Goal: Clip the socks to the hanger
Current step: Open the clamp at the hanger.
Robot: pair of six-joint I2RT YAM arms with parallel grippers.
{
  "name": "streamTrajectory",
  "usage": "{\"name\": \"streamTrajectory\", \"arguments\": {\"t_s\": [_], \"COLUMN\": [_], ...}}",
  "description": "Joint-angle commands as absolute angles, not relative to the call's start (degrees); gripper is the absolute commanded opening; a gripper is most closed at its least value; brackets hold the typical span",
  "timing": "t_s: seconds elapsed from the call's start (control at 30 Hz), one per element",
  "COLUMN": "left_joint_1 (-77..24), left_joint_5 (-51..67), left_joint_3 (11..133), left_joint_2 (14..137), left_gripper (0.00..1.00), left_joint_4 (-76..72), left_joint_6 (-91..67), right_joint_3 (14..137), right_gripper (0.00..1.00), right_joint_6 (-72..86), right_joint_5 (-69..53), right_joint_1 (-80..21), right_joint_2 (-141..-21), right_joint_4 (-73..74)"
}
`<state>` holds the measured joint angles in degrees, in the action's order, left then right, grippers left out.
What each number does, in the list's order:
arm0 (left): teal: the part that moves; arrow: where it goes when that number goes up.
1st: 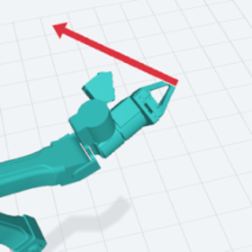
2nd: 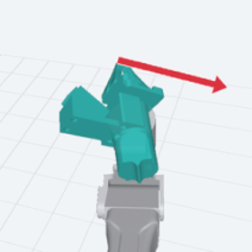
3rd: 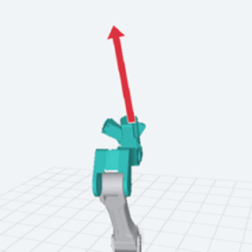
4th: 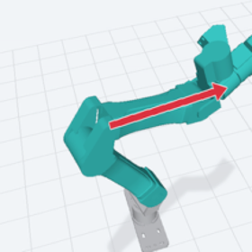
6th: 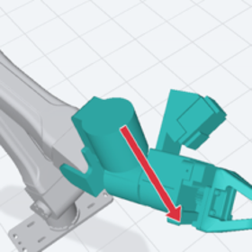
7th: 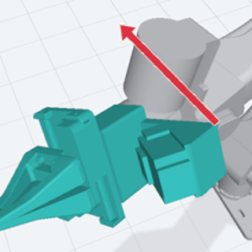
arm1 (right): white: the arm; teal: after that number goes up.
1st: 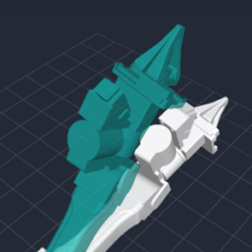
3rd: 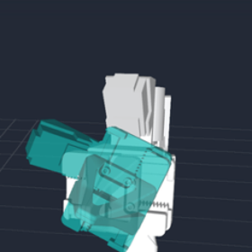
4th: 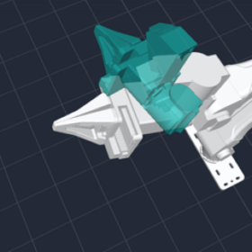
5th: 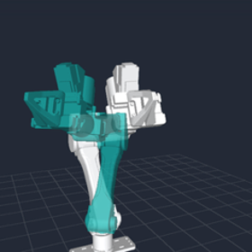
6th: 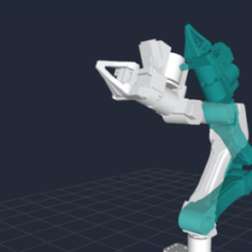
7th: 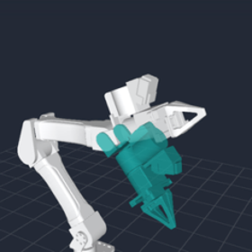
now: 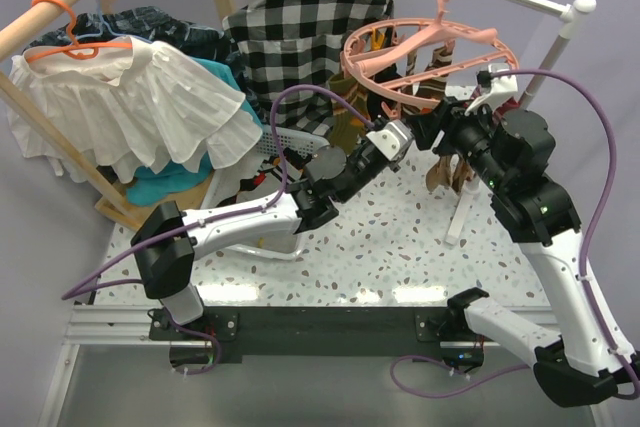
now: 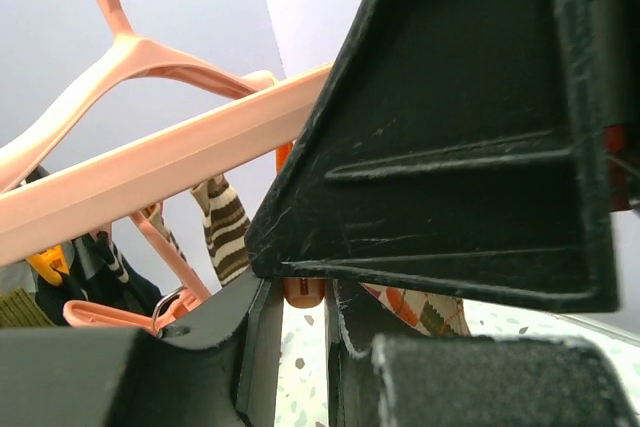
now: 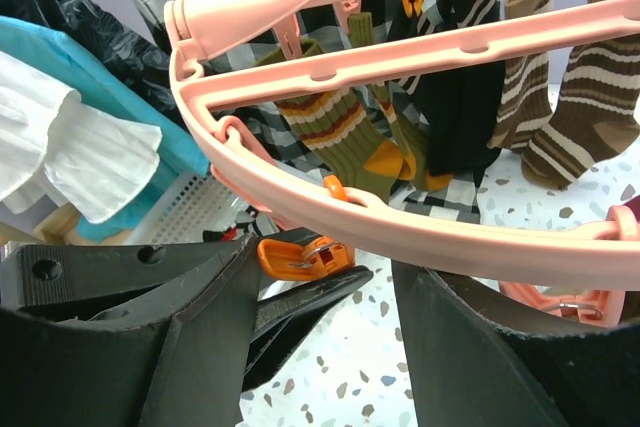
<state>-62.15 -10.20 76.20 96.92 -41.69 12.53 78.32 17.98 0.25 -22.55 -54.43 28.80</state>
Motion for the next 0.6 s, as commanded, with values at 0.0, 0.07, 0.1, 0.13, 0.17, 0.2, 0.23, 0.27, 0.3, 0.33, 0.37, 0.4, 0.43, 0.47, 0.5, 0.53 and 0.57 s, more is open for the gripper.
{"name": "streamTrajectory", "arguments": {"t_s": [0.0,0.07,0.1,0.13,0.17,0.2,0.23,0.27,0.3,0.33,0.37,0.4,0.43,0.47,0.5,0.53,0.57], "left_joint_1": [-62.0,-62.0,-62.0,-62.0,-62.0,-62.0,-62.0,-62.0,-62.0,-62.0,-62.0,-62.0,-62.0,-62.0,-62.0,-62.0,-61.9], "left_joint_5": [-8.1,-7.8,-7.6,-7.4,-6.9,-6.6,-6.4,-6.2,-6.0,-5.8,-5.5,-5.3,-5.2,-5.3,-5.4,-5.4,-5.8], "left_joint_3": [76.3,76.3,76.3,76.4,76.4,76.4,76.4,76.4,76.3,76.1,76.1,76.1,76.2,76.2,76.2,76.2,76.1], "left_joint_2": [94.0,93.9,93.9,93.9,93.9,93.9,94.0,94.0,94.0,93.9,93.8,93.8,93.6,93.6,93.4,93.3,93.2], "left_gripper": [0.05,0.06,0.06,0.06,0.06,0.06,0.06,0.06,0.07,0.07,0.07,0.08,0.09,0.1,0.12,0.17,0.19], "left_joint_4": [-43.2,-42.7,-42.5,-42.3,-41.7,-41.4,-41.0,-40.4,-40.3,-40.2,-39.9,-39.8,-39.6,-39.5,-39.4,-39.3,-39.0], "left_joint_6": [10.2,10.0,9.7,9.6,9.3,8.9,8.5,8.3,7.7,7.4,6.9,6.5,6.3,6.2,5.9,5.8,5.7], "right_joint_3": [79.3,78.8,78.8,78.8,78.8,78.9,78.9,78.9,78.8,78.8,78.5,78.4,78.0,77.8,77.6,77.4,77.3], "right_gripper": [0.58,0.55,0.54,0.52,0.49,0.47,0.46,0.43,0.42,0.4,0.38,0.35,0.32,0.29,0.23,0.21,0.19], "right_joint_6": [18.1,18.1,18.1,17.9,18.0,17.9,17.9,17.8,17.8,17.8,17.8,17.8,17.9,17.9,17.9,17.8,17.7], "right_joint_5": [-0.1,-0.1,-0.1,-0.1,-0.2,-0.3,-0.4,-0.5,-0.9,-1.0,-1.1,-1.1,-1.1,-1.1,-1.1,-1.0,-0.9], "right_joint_1": [-22.8,-22.7,-22.8,-22.8,-22.8,-22.8,-22.7,-22.7,-22.8,-22.8,-22.7,-22.7,-22.8,-22.8,-22.7,-22.8,-22.7], "right_joint_2": [-54.9,-55.1,-55.1,-55.1,-55.2,-55.4,-55.5,-55.5,-55.6,-55.6,-55.6,-55.5,-55.5,-55.3,-55.2,-55.2,-55.0], "right_joint_4": [24.7,23.3,22.9,22.3,22.0,21.8,21.4,21.3,21.2,21.1,20.8,20.8,20.7,20.6,20.5,20.5,20.5]}}
